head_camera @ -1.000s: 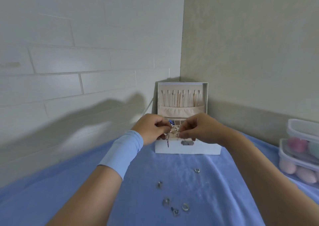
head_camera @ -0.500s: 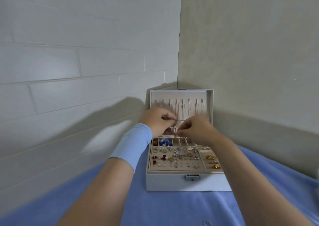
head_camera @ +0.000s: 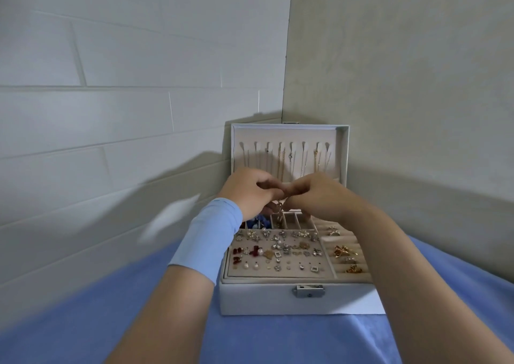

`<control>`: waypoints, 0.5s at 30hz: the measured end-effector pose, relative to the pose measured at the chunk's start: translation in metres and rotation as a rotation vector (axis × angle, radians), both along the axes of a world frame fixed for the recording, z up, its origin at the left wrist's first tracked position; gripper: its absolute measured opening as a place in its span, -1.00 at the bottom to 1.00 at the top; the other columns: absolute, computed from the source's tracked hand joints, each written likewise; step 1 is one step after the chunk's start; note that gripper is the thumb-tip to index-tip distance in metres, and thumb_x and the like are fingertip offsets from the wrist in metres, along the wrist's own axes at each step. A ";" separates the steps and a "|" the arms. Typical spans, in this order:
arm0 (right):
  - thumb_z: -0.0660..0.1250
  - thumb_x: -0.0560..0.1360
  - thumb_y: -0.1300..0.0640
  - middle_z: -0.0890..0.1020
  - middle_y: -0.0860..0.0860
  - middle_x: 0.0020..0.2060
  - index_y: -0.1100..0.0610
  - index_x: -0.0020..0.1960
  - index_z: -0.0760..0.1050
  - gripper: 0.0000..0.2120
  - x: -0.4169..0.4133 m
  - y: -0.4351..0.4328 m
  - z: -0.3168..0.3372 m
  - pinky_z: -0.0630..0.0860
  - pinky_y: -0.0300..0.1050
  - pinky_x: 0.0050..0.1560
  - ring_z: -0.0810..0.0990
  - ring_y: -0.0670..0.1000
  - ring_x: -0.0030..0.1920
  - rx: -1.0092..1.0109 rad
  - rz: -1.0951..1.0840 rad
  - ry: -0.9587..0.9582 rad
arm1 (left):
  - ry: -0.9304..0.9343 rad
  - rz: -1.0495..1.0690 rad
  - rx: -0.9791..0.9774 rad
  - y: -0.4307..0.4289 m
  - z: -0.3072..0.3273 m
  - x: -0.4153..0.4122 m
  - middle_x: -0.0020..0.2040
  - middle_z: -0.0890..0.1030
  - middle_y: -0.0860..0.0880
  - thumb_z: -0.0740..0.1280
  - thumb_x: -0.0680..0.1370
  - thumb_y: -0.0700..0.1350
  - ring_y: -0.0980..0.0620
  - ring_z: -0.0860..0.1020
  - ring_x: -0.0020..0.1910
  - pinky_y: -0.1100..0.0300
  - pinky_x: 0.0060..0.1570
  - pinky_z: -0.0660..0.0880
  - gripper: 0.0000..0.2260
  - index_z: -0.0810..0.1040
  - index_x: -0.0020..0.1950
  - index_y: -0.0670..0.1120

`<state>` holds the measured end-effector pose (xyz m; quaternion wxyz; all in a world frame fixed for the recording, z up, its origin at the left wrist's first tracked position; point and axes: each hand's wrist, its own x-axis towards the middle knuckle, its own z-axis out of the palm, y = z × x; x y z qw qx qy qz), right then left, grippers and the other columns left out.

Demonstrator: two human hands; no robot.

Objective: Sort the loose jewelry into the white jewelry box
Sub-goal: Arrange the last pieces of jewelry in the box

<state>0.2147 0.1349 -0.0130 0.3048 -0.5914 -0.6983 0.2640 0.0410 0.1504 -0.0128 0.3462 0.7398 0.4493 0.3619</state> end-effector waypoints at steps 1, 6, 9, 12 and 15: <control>0.44 0.47 0.18 0.72 -0.04 -0.24 0.01 -0.10 0.72 -0.89 0.000 -0.001 0.000 0.56 -0.24 -0.18 0.58 -0.19 -0.32 -0.005 0.005 0.011 | 0.011 0.004 -0.002 -0.001 -0.001 0.001 -0.12 0.72 -0.04 0.39 0.56 -0.22 0.06 0.70 -0.25 0.28 -0.20 0.63 -0.87 0.69 0.04 -0.06; 0.50 0.47 0.13 0.71 0.03 -0.30 0.09 -0.16 0.71 -0.95 0.000 0.003 -0.009 0.60 -0.10 -0.15 0.59 -0.08 -0.33 -0.036 -0.044 -0.106 | 0.177 0.080 0.084 0.002 -0.009 0.005 -0.09 0.65 0.04 0.45 0.51 -0.11 0.10 0.62 -0.18 0.34 -0.29 0.47 -0.93 0.63 -0.05 0.03; 0.51 0.46 0.11 0.71 0.03 -0.26 0.12 -0.13 0.71 -0.92 -0.004 0.004 -0.012 0.54 -0.18 -0.19 0.60 -0.08 -0.29 -0.037 -0.059 -0.234 | 0.345 0.075 0.129 0.004 -0.010 0.004 -0.05 0.66 0.07 0.43 0.52 -0.13 0.07 0.61 -0.05 0.24 -0.03 0.50 -0.93 0.66 -0.06 0.04; 0.50 0.47 0.13 0.71 -0.06 -0.18 0.02 -0.07 0.71 -0.95 -0.004 0.005 -0.012 0.60 -0.14 -0.03 0.65 -0.09 -0.15 0.015 -0.090 -0.229 | 0.421 0.066 0.159 0.003 -0.006 0.000 0.04 0.68 0.06 0.35 0.57 -0.22 0.08 0.61 0.01 0.27 0.03 0.46 -0.81 0.69 0.01 0.05; 0.46 0.50 0.14 0.70 -0.11 -0.18 -0.04 -0.13 0.69 -0.90 -0.003 0.005 -0.010 0.62 -0.09 0.03 0.67 -0.09 -0.12 0.036 -0.113 -0.236 | 0.511 0.047 0.185 0.002 -0.002 -0.003 0.11 0.66 0.06 0.31 0.59 -0.23 0.10 0.58 0.00 0.29 0.02 0.42 -0.77 0.67 0.10 0.04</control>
